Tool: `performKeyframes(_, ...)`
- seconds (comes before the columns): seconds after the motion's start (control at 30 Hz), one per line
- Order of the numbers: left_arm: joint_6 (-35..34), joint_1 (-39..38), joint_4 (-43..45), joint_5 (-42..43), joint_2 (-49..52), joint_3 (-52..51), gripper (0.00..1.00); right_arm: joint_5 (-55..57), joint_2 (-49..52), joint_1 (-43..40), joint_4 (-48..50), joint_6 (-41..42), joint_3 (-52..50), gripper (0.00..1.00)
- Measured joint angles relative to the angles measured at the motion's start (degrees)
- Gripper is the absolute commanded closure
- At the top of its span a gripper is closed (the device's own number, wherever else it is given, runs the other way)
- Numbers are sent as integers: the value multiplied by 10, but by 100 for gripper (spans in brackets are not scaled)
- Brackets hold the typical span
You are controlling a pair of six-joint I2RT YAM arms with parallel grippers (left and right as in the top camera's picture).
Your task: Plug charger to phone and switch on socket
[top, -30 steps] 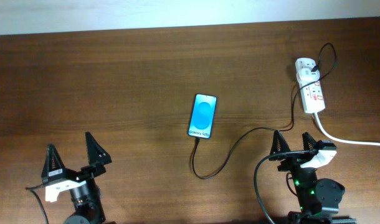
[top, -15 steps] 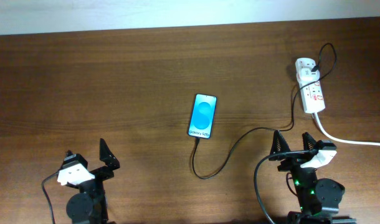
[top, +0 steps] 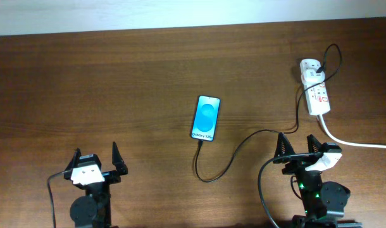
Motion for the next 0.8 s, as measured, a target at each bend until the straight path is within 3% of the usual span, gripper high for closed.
performKeyframes(0.8, -35, 0, 0, 6, 0, 0, 1, 0, 0, 0, 0, 0, 0, 1)
